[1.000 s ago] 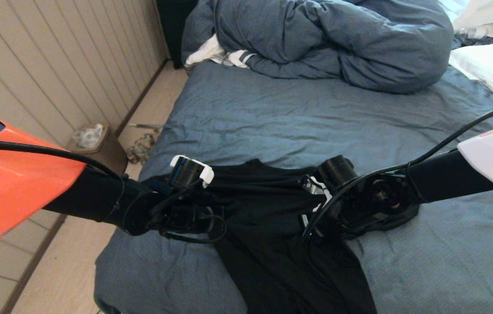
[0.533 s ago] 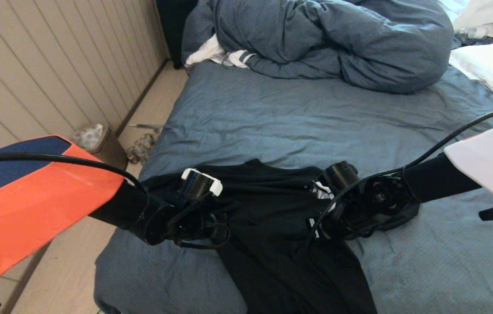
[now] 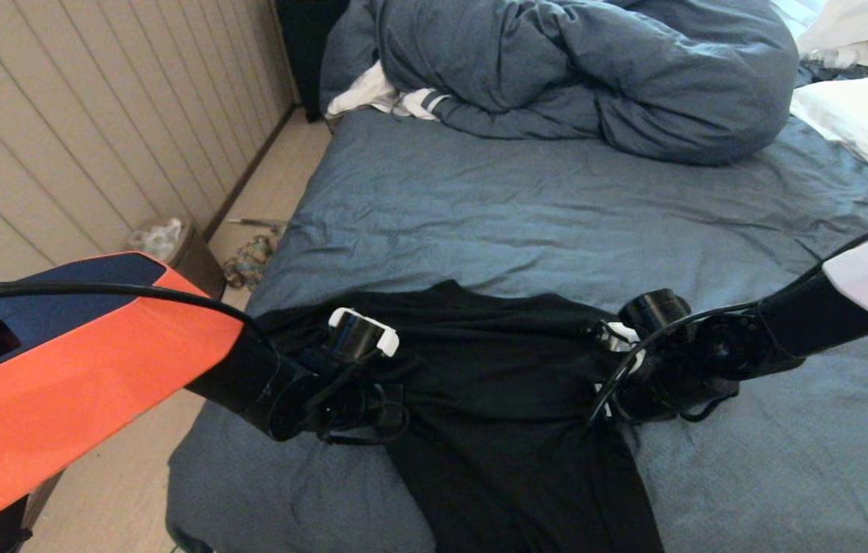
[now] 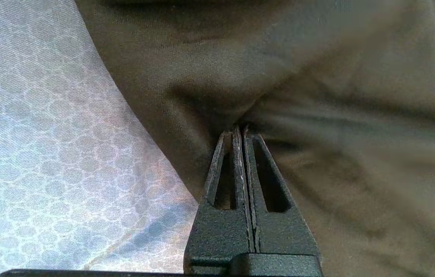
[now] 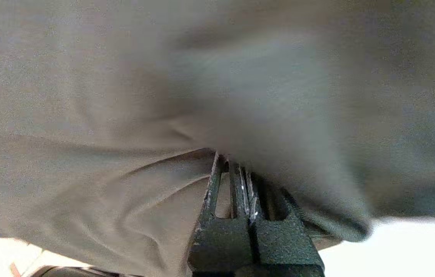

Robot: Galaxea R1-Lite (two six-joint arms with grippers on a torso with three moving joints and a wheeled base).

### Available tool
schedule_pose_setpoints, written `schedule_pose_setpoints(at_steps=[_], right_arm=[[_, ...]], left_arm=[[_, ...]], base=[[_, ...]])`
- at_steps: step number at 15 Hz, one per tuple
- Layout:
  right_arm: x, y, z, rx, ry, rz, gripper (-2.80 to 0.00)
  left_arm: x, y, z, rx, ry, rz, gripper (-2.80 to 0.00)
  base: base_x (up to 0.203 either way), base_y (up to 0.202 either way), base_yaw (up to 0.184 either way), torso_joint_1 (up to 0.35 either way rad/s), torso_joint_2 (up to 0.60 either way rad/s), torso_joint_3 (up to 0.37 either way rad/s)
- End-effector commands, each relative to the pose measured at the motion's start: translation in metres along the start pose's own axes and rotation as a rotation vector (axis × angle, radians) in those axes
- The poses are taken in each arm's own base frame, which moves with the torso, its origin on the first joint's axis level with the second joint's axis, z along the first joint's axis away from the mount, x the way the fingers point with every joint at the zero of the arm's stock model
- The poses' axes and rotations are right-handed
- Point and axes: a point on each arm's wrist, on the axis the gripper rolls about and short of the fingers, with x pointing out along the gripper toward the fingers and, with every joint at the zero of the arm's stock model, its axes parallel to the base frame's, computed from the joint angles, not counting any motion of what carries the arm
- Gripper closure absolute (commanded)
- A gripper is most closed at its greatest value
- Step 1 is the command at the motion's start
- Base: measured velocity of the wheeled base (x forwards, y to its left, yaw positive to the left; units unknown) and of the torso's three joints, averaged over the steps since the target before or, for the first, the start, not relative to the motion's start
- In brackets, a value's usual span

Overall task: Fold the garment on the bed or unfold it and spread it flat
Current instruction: Unford the black T-shirt

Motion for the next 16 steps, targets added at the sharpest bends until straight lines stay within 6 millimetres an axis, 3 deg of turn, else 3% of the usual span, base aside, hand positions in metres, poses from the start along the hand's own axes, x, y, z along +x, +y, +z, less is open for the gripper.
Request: schedule_pose_setpoints(at_steps=[1,4,7,13,16], right_arm=[[-0.004,-0.024,0.0,0.044,-0.009,-0.035,0.0],[-0.021,-0.067,0.001,0.07,-0.043,-0.094,0.0],[-0.039,-0.082,-0.002,0.067,-0.073,-0.125,0.0],[-0.074,-0.074,0.004,0.056,-0.174,-0.128,0.0],[-0.1,-0.056,0.008,0.019,-0.25,-0.111,0.0]], left_arm=[[0.001,0.0,0.001,-0.004,-0.003,0.002,0.0],[-0.005,0.024,0.023,-0.051,-0.059,0.035,0.0],[-0.015,0.044,0.045,-0.082,-0.117,0.058,0.0],[-0.038,0.053,0.063,-0.105,-0.179,0.053,0.0],[-0.061,0.049,0.07,-0.104,-0.208,0.032,0.0]], base=[[0.0,0.0,0.0,0.0,0.0,0.0],[0.0,0.0,0.0,0.0,0.0,0.0],[0.0,0.0,0.0,0.0,0.0,0.0],[0.0,0.0,0.0,0.0,0.0,0.0],[0.0,0.0,0.0,0.0,0.0,0.0]])
